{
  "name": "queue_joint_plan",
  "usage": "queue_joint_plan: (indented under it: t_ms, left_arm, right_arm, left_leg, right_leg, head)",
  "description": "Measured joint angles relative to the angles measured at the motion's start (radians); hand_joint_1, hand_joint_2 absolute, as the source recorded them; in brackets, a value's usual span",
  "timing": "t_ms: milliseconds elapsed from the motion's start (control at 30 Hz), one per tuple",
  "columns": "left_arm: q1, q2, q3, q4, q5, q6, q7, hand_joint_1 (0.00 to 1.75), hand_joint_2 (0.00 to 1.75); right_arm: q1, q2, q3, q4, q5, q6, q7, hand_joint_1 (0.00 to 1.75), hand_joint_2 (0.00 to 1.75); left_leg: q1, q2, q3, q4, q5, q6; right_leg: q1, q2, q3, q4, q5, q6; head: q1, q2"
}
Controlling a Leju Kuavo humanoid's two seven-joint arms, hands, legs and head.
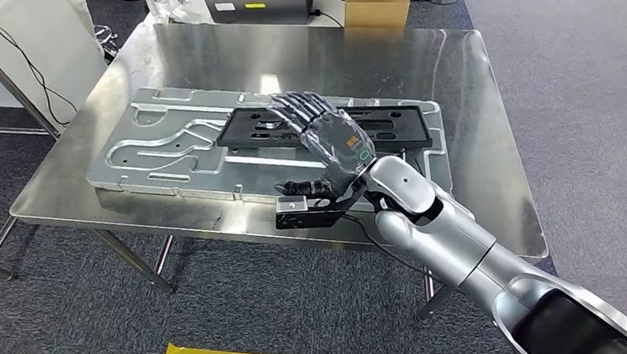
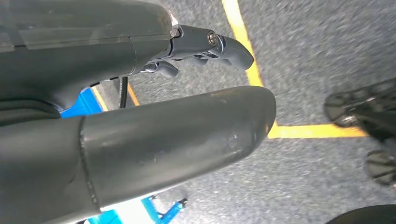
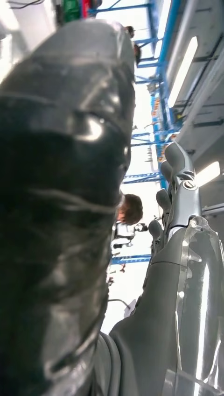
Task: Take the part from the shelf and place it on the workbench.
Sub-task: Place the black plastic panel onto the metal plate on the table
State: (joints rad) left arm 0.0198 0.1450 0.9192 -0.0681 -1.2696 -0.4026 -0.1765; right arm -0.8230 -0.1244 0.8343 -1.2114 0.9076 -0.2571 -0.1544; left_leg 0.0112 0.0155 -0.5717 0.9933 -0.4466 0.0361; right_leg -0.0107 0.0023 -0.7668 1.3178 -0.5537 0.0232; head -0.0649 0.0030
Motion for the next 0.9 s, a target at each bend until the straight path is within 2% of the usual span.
queue_joint_plan:
  t_ms: [33,67,100,133,167,200,233,300,333,367,433,467,500,533,567,600,633,667,700,733,800,833,867,900]
  left_arm:
    - [0.001,0.0,0.0,0.0,0.001,0.0,0.0,0.0,0.0]
    - [0.002,-0.001,0.001,0.001,0.001,0.0,-0.001,0.0,0.0]
    - [0.003,-0.001,0.001,0.001,0.002,0.001,-0.001,0.0,0.0]
    - [0.003,-0.001,0.002,0.002,0.002,0.002,-0.001,0.0,0.0]
    - [0.004,0.0,0.002,0.003,0.002,0.002,-0.001,0.0,0.0]
    - [0.004,0.0,0.003,0.004,0.003,0.003,-0.002,0.0,0.0]
    - [0.005,0.001,0.003,0.005,0.004,0.003,-0.002,0.0,0.0]
    - [0.008,0.001,0.005,0.008,0.006,0.004,-0.003,0.0,0.0]
    - [0.01,0.001,0.007,0.009,0.008,0.004,-0.003,0.0,0.0]
    - [0.011,0.001,0.008,0.011,0.01,0.004,-0.004,0.0,0.0]
    - [0.012,0.001,0.011,0.015,0.012,0.005,-0.005,0.0,0.0]
    - [0.012,0.001,0.012,0.016,0.013,0.005,-0.005,0.0,0.0]
    - [0.012,0.001,0.013,0.017,0.015,0.006,-0.006,0.0,0.0]
    - [0.012,0.001,0.015,0.018,0.015,0.007,-0.007,0.0,0.0]
    - [0.012,0.002,0.016,0.019,0.016,0.008,-0.007,0.0,0.0]
    - [0.012,0.002,0.017,0.02,0.017,0.009,-0.008,0.0,0.0]
    - [0.011,0.003,0.018,0.02,0.017,0.01,-0.008,0.0,0.0]
    - [0.01,0.004,0.018,0.021,0.019,0.012,-0.01,0.0,0.0]
    - [0.01,0.005,0.019,0.023,0.02,0.013,-0.011,0.0,0.0]
    - [0.01,0.006,0.019,0.025,0.022,0.015,-0.013,0.0,0.0]
    - [0.012,0.007,0.019,0.029,0.027,0.017,-0.016,0.0,0.0]
    - [0.013,0.007,0.019,0.031,0.029,0.018,-0.017,0.0,0.0]
    - [0.013,0.007,0.02,0.032,0.032,0.018,-0.017,0.0,0.0]
    - [0.014,0.007,0.02,0.033,0.034,0.018,-0.018,0.0,0.0]
  right_arm:
    - [0.004,-0.002,0.0,0.0,0.0,0.0,0.0,0.0,0.0]
    - [0.006,-0.004,0.0,0.0,0.0,0.0,-0.001,0.0,0.0]
    - [0.007,-0.006,0.0,0.0,-0.001,0.0,-0.002,0.0,0.0]
    - [0.007,-0.006,0.0,-0.002,-0.001,-0.001,-0.003,0.0,0.0]
    - [0.008,-0.007,-0.001,-0.004,-0.001,-0.001,-0.003,0.0,0.0]
    - [0.009,-0.008,-0.001,-0.005,-0.002,-0.001,-0.004,0.0,0.0]
    - [0.01,-0.009,-0.002,-0.007,-0.002,-0.002,-0.004,0.0,0.0]
    - [0.013,-0.011,-0.003,-0.007,-0.004,-0.002,-0.004,0.0,0.0]
    - [0.014,-0.012,-0.003,-0.008,-0.005,-0.002,-0.004,0.0,0.0]
    - [0.016,-0.013,-0.003,-0.008,-0.007,-0.001,-0.004,0.0,0.0]
    - [0.018,-0.014,-0.003,-0.009,-0.009,0.0,-0.004,0.0,0.0]
    - [0.02,-0.015,-0.003,-0.009,-0.01,0.001,-0.004,0.0,0.0]
    - [0.023,-0.016,-0.003,-0.009,-0.011,0.003,-0.005,0.0,0.0]
    - [0.025,-0.017,-0.003,-0.009,-0.011,0.004,-0.005,0.0,0.0]
    - [0.026,-0.018,-0.003,-0.009,-0.012,0.005,-0.005,0.0,0.0]
    - [0.027,-0.018,-0.003,-0.009,-0.012,0.006,-0.005,0.0,0.0]
    - [0.027,-0.019,-0.003,-0.01,-0.012,0.006,-0.005,0.0,0.0]
    - [0.026,-0.02,-0.003,-0.012,-0.011,0.006,-0.005,0.0,0.0]
    - [0.026,-0.022,-0.003,-0.013,-0.011,0.007,-0.005,0.0,0.0]
    - [0.025,-0.023,-0.003,-0.014,-0.01,0.01,-0.005,0.0,0.0]
    - [0.025,-0.027,-0.003,-0.015,-0.006,0.016,-0.005,0.0,0.0]
    - [0.025,-0.03,-0.003,-0.015,-0.003,0.018,-0.005,0.0,0.0]
    - [0.025,-0.033,-0.003,-0.015,0.0,0.02,-0.005,0.0,0.0]
    - [0.025,-0.036,-0.003,-0.015,0.004,0.02,-0.005,0.0,0.0]
  left_leg:
    - [0.001,0.0,-0.014,0.004,0.008,-0.003]
    - [0.002,0.0,-0.029,0.011,0.014,-0.006]
    - [0.002,0.0,-0.04,0.019,0.018,-0.01]
    - [0.002,-0.001,-0.05,0.027,0.022,-0.015]
    - [0.001,-0.001,-0.056,0.033,0.026,-0.02]
    - [0.0,-0.002,-0.06,0.037,0.031,-0.028]
    - [0.0,-0.003,-0.063,0.037,0.038,-0.035]
    - [0.003,-0.004,-0.072,0.039,0.038,-0.049]
    - [0.005,-0.005,-0.081,0.055,0.015,-0.054]
    - [0.007,-0.006,-0.094,0.089,-0.025,-0.058]
    - [0.009,-0.007,-0.125,0.207,-0.125,-0.065]
    - [0.009,-0.007,-0.135,0.267,-0.154,-0.067]
    - [0.009,-0.007,-0.134,0.307,-0.158,-0.069]
    - [0.009,-0.007,-0.118,0.313,-0.139,-0.068]
    - [0.009,-0.007,-0.085,0.286,-0.108,-0.067]
    - [0.009,-0.008,-0.036,0.23,-0.082,-0.063]
    - [0.007,-0.008,0.023,0.154,-0.075,-0.059]
    - [0.006,-0.008,0.073,0.081,-0.085,-0.053]
    - [0.003,-0.008,0.107,0.028,-0.101,-0.048]
    - [0.0,-0.008,0.123,-0.002,-0.113,-0.042]
    - [0.001,-0.008,0.118,-0.013,-0.105,-0.026]
    - [0.002,-0.007,0.112,-0.015,-0.095,-0.016]
    - [0.004,-0.007,0.105,-0.017,-0.085,-0.008]
    - [0.003,-0.007,0.097,-0.017,-0.077,-0.002]
  right_leg:
    - [-0.003,-0.001,0.024,-0.004,0.018,0.003]
    - [-0.006,-0.001,0.066,-0.042,0.042,0.005]
    - [-0.009,-0.002,0.12,-0.109,0.051,0.005]
    - [-0.008,-0.001,0.172,-0.181,0.048,0.003]
    - [-0.006,-0.001,0.21,-0.235,0.039,-0.001]
    - [-0.004,0.0,0.23,-0.269,0.027,-0.007]
    - [0.0,0.001,0.233,-0.278,0.027,-0.014]
    - [-0.002,-0.001,0.221,-0.284,0.044,-0.031]
    - [-0.004,-0.003,0.211,-0.288,0.056,-0.04]
    - [-0.006,-0.004,0.199,-0.292,0.07,-0.048]
    - [-0.004,-0.005,0.17,-0.293,0.094,-0.055]
    - [-0.003,-0.005,0.156,-0.292,0.105,-0.054]
    - [-0.002,-0.006,0.141,-0.291,0.116,-0.054]
    - [-0.001,-0.006,0.126,-0.29,0.125,-0.052]
    - [-0.001,-0.006,0.112,-0.289,0.135,-0.049]
    - [-0.001,-0.005,0.099,-0.286,0.144,-0.046]
    - [0.001,-0.004,0.089,-0.283,0.152,-0.041]
    - [0.002,-0.004,0.082,-0.28,0.159,-0.036]
    - [0.003,-0.005,0.079,-0.278,0.167,-0.03]
    - [0.003,-0.005,0.077,-0.279,0.175,-0.023]
    - [0.001,-0.006,0.075,-0.281,0.185,-0.009]
    - [0.0,-0.005,0.068,-0.269,0.172,-0.004]
    - [-0.001,-0.005,0.054,-0.235,0.143,-0.001]
    - [-0.003,-0.003,0.032,-0.18,0.101,0.001]
  head:
    - [0.0,0.0]
    - [0.0,0.0]
    - [0.0,0.0]
    - [0.0,0.0]
    - [0.0,0.0]
    - [-0.001,0.0]
    - [-0.001,0.0]
    - [-0.001,0.0]
    - [-0.001,0.0]
    - [-0.001,0.0]
    - [-0.002,0.0]
    - [-0.002,0.0]
    - [-0.001,0.0]
    - [-0.001,0.0]
    - [-0.002,0.0]
    - [-0.002,0.0]
    - [-0.002,0.0]
    - [-0.002,0.0]
    - [-0.001,0.0]
    - [-0.001,0.0]
    - [-0.001,0.0]
    - [-0.001,0.0]
    - [-0.001,0.0]
    - [-0.001,0.0]
